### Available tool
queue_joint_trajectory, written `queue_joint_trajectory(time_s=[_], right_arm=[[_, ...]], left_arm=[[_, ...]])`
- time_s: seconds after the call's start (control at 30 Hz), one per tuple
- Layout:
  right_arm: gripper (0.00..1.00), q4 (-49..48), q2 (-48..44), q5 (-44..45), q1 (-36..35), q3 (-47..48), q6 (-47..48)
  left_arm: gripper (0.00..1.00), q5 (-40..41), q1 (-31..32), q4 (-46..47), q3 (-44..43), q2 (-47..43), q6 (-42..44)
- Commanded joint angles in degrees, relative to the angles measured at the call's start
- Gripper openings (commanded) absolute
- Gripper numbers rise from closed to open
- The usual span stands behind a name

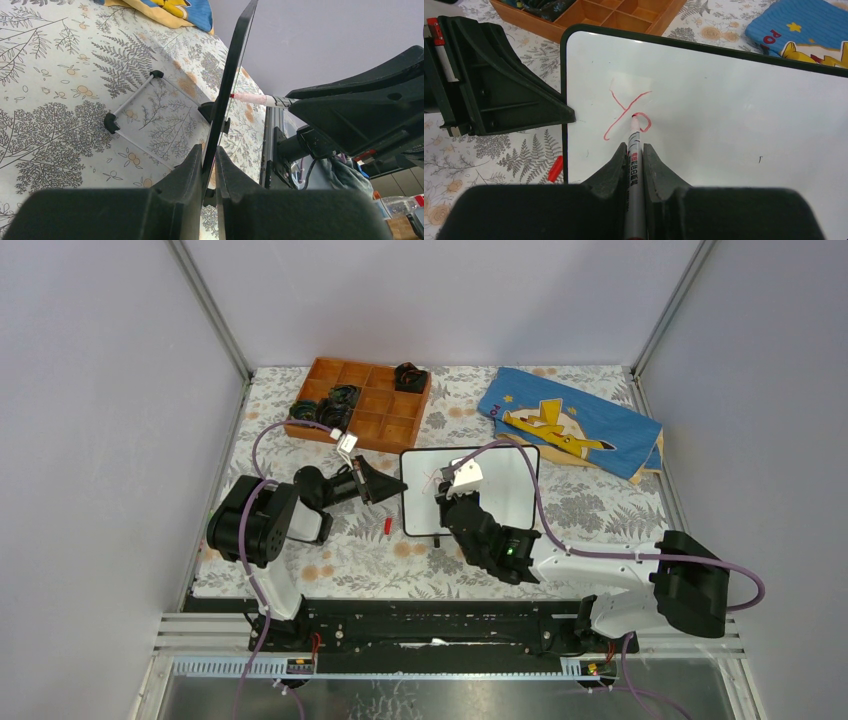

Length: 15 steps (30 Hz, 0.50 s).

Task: Write a sentence on the whiteboard

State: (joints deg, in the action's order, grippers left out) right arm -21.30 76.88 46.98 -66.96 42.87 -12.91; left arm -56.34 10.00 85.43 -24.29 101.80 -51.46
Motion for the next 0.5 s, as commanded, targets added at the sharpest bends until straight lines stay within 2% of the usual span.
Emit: queue_joint_trajectory(time_s=[0.0,0.3,0.47], right_arm=[[0.00,1.6,-1.6,0.9,0.8,-0.8,-1.6],[0.00,2.8,-3.4,1.5,0.8,-1.7,-2.2],[0.00,0.0,-7.9,-2.9,0.8,-2.4,-2.4]], left_arm=[[0.18,-0.4,0.7,1.3,-0.5,-1.8,0.7],[0.18,-0.5,0.7,0.8,-0.6,-1.8,1.0],[0.18,-0.5,0.7,0.7,-0.5,-1.8,1.0]])
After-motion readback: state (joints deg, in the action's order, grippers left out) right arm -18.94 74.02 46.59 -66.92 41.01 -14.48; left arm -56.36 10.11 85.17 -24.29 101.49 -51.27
